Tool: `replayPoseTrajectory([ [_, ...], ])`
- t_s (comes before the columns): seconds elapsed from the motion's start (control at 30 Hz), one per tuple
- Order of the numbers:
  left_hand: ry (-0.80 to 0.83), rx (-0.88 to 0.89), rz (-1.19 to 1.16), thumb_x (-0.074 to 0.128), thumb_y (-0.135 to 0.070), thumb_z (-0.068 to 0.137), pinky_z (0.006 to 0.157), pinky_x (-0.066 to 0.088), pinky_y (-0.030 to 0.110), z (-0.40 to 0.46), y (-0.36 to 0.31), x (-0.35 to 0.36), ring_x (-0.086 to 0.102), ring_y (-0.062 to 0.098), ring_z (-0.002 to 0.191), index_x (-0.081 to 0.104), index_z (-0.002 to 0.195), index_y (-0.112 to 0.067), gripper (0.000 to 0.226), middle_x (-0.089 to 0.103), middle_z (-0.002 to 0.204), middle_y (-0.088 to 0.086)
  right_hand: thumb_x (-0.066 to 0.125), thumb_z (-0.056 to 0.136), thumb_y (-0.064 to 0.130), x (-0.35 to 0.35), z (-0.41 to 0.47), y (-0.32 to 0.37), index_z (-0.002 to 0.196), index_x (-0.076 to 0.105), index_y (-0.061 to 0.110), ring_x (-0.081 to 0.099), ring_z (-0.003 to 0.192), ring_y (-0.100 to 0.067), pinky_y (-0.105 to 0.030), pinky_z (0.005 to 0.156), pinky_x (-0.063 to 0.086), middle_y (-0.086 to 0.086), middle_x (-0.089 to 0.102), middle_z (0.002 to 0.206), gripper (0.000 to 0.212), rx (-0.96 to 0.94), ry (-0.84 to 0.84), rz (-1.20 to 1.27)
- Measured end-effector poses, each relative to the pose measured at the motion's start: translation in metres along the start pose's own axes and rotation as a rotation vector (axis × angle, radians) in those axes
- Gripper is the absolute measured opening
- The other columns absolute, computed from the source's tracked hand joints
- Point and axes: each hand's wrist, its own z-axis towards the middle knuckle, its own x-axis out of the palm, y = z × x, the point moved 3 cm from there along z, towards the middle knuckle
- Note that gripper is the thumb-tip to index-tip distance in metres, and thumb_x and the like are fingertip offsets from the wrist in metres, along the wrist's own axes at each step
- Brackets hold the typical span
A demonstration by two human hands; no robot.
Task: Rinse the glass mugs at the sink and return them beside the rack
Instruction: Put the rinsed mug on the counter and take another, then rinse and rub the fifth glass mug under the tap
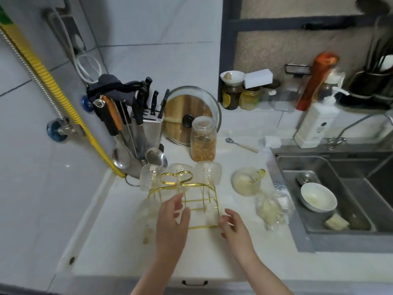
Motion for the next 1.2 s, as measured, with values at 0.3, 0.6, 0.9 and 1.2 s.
replayPoseTrajectory([
  [0.3, 0.182, -0.167, -0.018, 0.061, -0.008, 0.087, 0.067, 0.042, 0.001, -0.040, -0.037, 0.147, 0.059, 0.005, 0.083, 0.058, 0.116, -0.024, 0.033, 0.062, 0.091, -0.006, 0.057, 0.093, 0.019, -0.141, 0.019, 0.001, 0.123, 0.050, 0.022, 0.060, 0.097, -0.017, -0.040, 0.094, 0.050, -0.002, 0.060, 0.109, 0.031, -0.057, -0.055, -0.024],
  [0.6, 0.391, -0.249, 0.029, 0.068, -0.011, 0.081, 0.080, 0.041, 0.015, -0.053, -0.065, 0.243, 0.049, -0.009, 0.092, 0.044, 0.110, -0.036, 0.046, 0.049, 0.102, -0.025, 0.068, 0.084, 0.009, -0.235, 0.053, -0.018, 0.134, 0.044, 0.013, 0.050, 0.113, -0.016, -0.019, 0.088, 0.045, -0.005, 0.048, 0.129, 0.056, -0.099, -0.020, -0.276],
  [0.9, 0.575, -0.351, -0.088, 0.070, -0.029, 0.067, 0.072, 0.045, 0.003, -0.041, -0.059, 0.271, 0.057, -0.022, 0.084, 0.052, 0.108, -0.040, 0.045, 0.061, 0.101, -0.019, 0.075, 0.078, 0.005, -0.231, 0.092, -0.020, 0.146, 0.021, 0.019, 0.041, 0.124, -0.010, 0.001, 0.087, 0.029, 0.011, 0.036, 0.129, 0.087, -0.072, 0.314, -0.385],
  [1.2, 0.620, -0.367, -0.120, 0.075, -0.018, 0.078, 0.109, 0.037, 0.029, -0.017, -0.048, 0.288, 0.036, 0.008, 0.134, 0.030, 0.146, -0.027, 0.082, 0.038, 0.144, -0.011, 0.081, 0.072, 0.006, -0.241, 0.114, -0.028, 0.125, 0.038, 0.042, 0.046, 0.129, -0.013, -0.022, 0.102, 0.045, 0.013, 0.049, 0.132, 0.077, -0.048, 0.215, -0.116],
])
